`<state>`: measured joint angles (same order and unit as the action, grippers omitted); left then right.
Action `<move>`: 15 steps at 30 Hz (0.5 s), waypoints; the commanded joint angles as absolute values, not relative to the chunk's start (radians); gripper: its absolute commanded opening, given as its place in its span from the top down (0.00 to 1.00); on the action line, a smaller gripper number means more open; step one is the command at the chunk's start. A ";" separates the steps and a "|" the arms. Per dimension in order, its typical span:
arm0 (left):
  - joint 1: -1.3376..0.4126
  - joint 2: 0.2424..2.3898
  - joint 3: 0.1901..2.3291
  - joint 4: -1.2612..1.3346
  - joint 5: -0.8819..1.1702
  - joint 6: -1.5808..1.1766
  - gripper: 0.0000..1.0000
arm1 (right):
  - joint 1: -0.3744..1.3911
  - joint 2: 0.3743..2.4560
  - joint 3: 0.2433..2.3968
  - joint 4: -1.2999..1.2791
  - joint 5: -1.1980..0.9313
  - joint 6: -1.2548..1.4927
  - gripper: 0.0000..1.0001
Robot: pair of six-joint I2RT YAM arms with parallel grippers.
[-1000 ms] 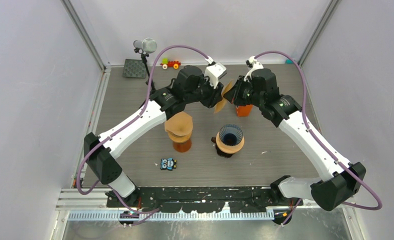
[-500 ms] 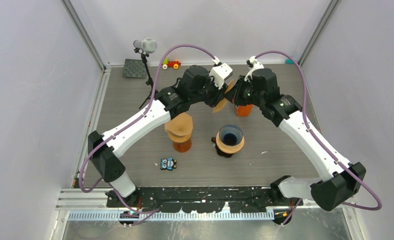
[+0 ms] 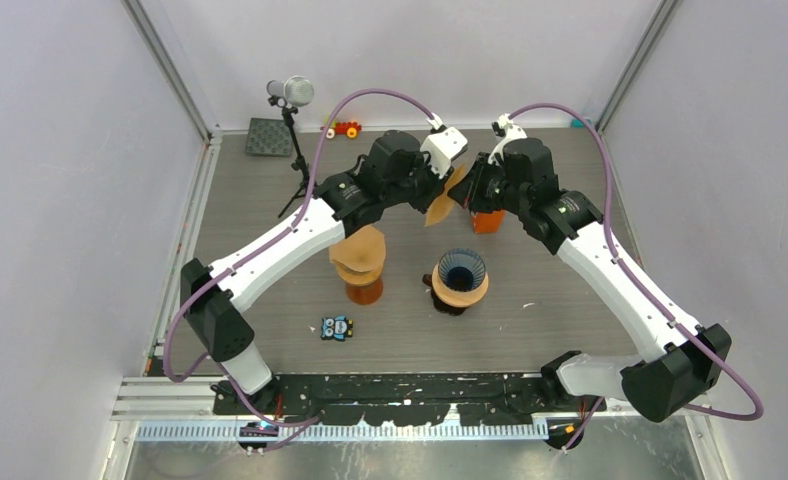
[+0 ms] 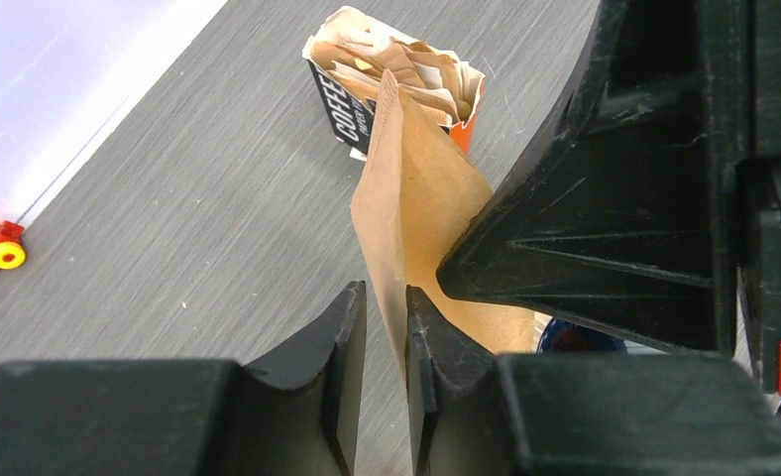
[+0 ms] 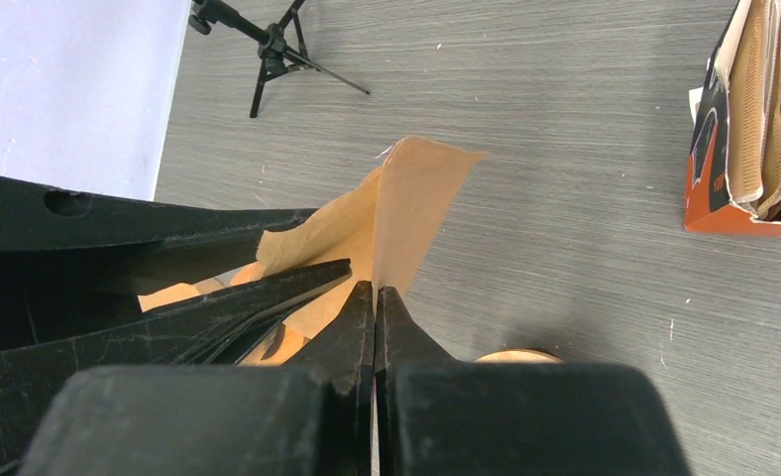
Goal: Place the coffee filter in the dripper
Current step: Place the coffee filter in the coffee dripper.
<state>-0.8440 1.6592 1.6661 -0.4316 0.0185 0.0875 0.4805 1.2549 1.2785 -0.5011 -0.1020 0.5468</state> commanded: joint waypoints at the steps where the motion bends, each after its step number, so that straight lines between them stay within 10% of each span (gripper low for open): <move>1: -0.848 1.653 1.713 -0.425 0.028 0.095 0.81 | 0.481 1.227 1.288 -0.473 -0.076 0.520 0.99; 7: -0.848 1.656 1.729 -0.433 0.051 0.083 1.00 | 0.482 1.236 1.295 -0.487 -0.051 0.503 0.99; 15: -0.848 1.657 1.723 -0.431 0.019 0.094 1.00 | 0.496 1.232 1.304 -0.508 0.024 0.441 1.00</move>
